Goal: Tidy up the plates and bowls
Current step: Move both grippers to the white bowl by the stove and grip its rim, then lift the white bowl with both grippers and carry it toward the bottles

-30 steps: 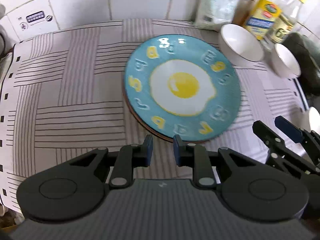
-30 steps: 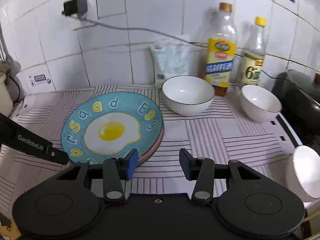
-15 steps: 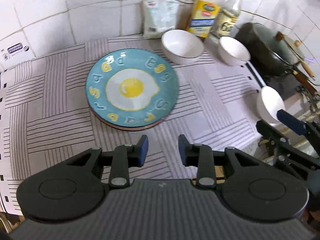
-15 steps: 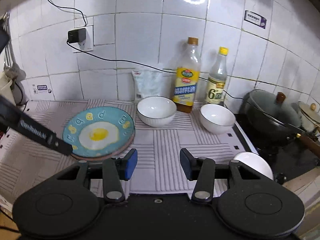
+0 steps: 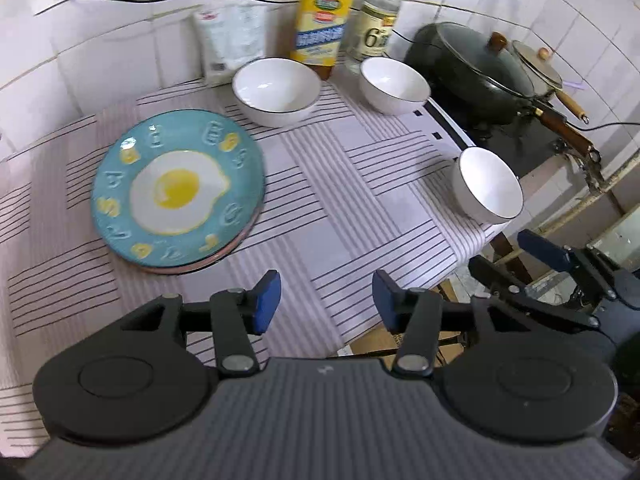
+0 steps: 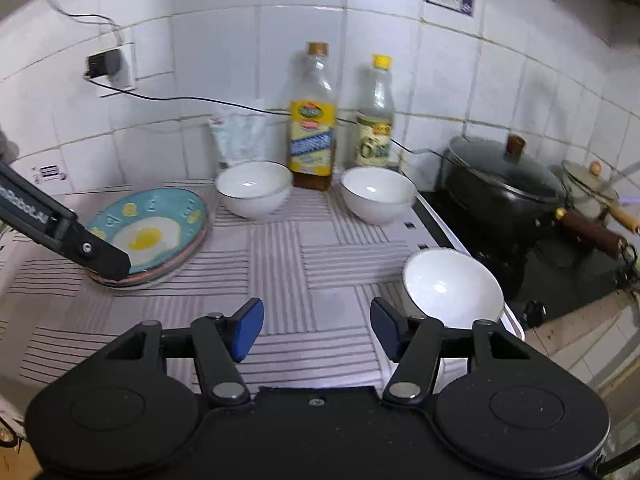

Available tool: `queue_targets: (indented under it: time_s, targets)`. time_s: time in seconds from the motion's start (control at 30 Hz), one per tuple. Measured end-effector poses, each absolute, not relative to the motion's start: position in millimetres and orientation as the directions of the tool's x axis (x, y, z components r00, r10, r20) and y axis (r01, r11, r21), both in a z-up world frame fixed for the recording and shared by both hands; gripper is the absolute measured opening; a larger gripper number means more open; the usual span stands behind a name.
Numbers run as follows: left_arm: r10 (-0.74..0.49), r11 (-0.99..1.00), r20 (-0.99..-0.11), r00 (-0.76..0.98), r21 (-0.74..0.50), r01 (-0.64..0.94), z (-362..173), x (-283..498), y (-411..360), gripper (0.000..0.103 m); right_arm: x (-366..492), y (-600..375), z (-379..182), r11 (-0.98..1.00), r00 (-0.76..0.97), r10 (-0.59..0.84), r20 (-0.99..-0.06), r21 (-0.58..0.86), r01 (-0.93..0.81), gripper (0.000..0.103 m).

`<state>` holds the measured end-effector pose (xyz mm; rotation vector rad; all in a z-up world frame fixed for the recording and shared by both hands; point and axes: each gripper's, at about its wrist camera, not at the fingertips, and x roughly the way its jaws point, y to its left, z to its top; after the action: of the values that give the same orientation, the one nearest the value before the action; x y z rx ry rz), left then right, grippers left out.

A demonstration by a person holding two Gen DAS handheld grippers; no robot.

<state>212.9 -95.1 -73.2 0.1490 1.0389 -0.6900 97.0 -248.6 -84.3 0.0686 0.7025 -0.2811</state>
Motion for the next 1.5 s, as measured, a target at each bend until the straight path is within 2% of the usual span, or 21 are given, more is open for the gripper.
queue_targets:
  time_s: [0.4,0.63,0.83,0.87,0.9,1.07,1.17,1.33,1.5]
  targets:
    - [-0.502,0.744,-0.818,0.281,-0.243,0.622,-104.3,230.5,-164.4,0.050,87.8,-316.7,-135.0,0.917,0.668,-0.274,-0.692,0.021,0.398,0.066]
    - [-0.556,0.702,-0.795,0.243,-0.291,0.650,-121.2,229.6,-223.0,0.052,93.7,-358.3,-166.2,0.896,0.625,-0.317,-0.713,-0.010,0.443,0.067]
    - [-0.574,0.683,-0.790,0.215,-0.318,0.657,-136.9,232.7,-278.5,0.055,109.8,-377.7,-179.0,0.932,0.656,-0.249,-0.713,0.010,0.363,0.081]
    - [-0.576,0.682,-0.790,0.213,-0.320,0.658,-140.2,234.2,-286.3,0.058,112.6,-378.9,-181.9,0.935,0.661,-0.252,-0.707,-0.001,0.355,0.088]
    - [-0.578,0.680,-0.789,0.207,-0.325,0.658,-144.4,237.9,-294.1,0.062,115.7,-379.9,-185.0,0.937,0.668,-0.259,-0.698,-0.014,0.349,0.092]
    - [-0.562,0.703,-0.807,0.183,-0.349,0.619,-168.0,253.5,-321.6,0.064,127.1,-385.1,-197.2,0.943,0.695,-0.281,-0.662,-0.055,0.329,0.095]
    - [-0.536,0.712,-0.825,0.180,-0.327,0.621,-177.1,256.3,-336.9,0.060,129.2,-387.0,-203.3,0.947,0.716,-0.288,-0.636,-0.076,0.314,0.096]
    - [-0.491,0.732,-0.850,0.190,-0.284,0.619,-182.7,255.5,-343.0,0.037,123.9,-390.3,-209.7,0.953,0.757,-0.264,-0.598,-0.041,0.301,0.097]
    - [-0.513,0.728,-0.844,0.158,-0.331,0.600,-184.0,255.4,-341.9,0.022,122.0,-392.2,-213.1,0.957,0.778,-0.245,-0.579,-0.018,0.288,0.097]
